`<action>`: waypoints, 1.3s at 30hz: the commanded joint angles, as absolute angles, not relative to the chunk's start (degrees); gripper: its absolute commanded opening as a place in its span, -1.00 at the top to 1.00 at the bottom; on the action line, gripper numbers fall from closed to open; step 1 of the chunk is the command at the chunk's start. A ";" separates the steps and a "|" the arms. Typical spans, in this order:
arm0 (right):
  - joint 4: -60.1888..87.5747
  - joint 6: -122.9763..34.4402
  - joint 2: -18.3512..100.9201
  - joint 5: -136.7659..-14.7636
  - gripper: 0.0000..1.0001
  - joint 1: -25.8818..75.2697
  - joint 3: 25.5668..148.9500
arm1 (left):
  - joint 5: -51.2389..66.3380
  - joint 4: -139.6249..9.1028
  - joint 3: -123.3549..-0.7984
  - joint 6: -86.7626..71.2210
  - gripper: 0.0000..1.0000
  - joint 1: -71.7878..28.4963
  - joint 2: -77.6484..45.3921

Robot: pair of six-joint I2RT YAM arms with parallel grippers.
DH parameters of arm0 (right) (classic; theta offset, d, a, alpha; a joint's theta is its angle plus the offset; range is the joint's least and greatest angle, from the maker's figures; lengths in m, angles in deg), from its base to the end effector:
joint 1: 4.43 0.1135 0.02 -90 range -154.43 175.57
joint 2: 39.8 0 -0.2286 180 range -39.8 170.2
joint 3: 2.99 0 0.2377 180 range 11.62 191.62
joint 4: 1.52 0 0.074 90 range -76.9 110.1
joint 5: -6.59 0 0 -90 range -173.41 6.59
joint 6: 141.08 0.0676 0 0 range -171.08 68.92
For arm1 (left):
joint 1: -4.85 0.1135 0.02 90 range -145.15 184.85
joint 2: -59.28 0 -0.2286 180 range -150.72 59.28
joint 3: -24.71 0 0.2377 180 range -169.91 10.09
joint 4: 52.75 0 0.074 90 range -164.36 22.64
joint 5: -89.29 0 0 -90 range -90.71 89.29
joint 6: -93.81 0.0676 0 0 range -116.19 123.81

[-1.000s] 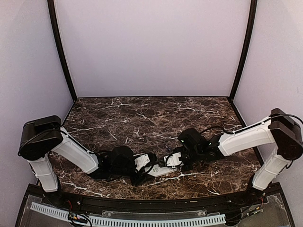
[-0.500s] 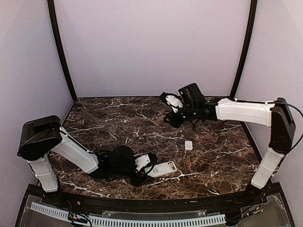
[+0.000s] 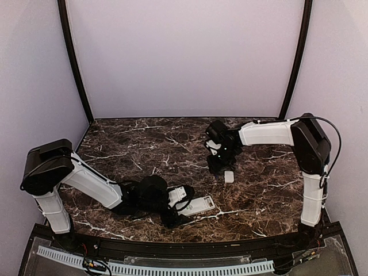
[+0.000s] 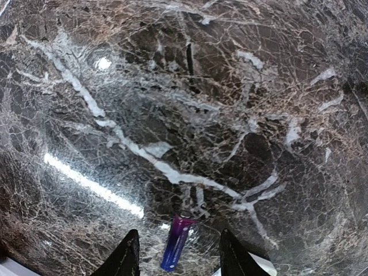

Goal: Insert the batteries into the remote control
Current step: Pick up the battery at the center of the board.

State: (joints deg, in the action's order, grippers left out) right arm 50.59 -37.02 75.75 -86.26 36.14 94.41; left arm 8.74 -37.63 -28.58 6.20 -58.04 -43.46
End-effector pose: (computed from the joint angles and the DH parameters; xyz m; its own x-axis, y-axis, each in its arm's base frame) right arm 0.3002 0.2526 0.1125 -0.8483 -0.4069 -0.3390 -0.4440 0.8953 0.0367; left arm 0.1456 -0.3087 0.0765 -0.2176 0.5153 -0.8289 0.9497 0.3076 -0.0581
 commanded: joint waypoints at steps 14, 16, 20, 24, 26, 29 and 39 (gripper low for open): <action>55.23 -32.16 78.19 -89.20 0.67 40.31 93.01 | 8.58 -43.72 -28.18 4.63 -0.76 -58.08 -40.42; 55.37 -32.09 78.35 -88.71 0.83 40.56 92.88 | 8.35 -43.63 -27.91 4.60 -0.77 -58.14 -39.25; 55.45 -32.10 77.17 -88.04 1.00 40.61 92.40 | 7.83 -43.26 -27.26 4.91 -0.77 -58.08 -37.05; 56.11 -33.47 74.20 -86.17 1.00 40.65 92.23 | 7.71 -43.64 -26.90 5.12 -0.77 -58.10 -36.61; 56.49 -34.56 71.37 -83.97 1.00 40.64 91.52 | 7.48 -43.89 -26.58 5.01 -0.76 -58.10 -36.23; 56.16 -37.06 65.19 -75.99 1.00 41.17 88.55 | 6.56 -43.50 -25.33 5.07 -0.76 -58.15 -35.58; 64.96 -20.92 56.27 -63.59 1.00 46.78 80.98 | 2.58 -42.05 -25.40 7.04 -0.75 -58.45 -40.26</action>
State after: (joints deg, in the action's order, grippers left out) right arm 61.26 -30.83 57.26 -70.26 43.97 84.44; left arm 4.17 -41.67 -24.69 6.07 -58.04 -37.91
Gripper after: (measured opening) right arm 0.053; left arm 0.880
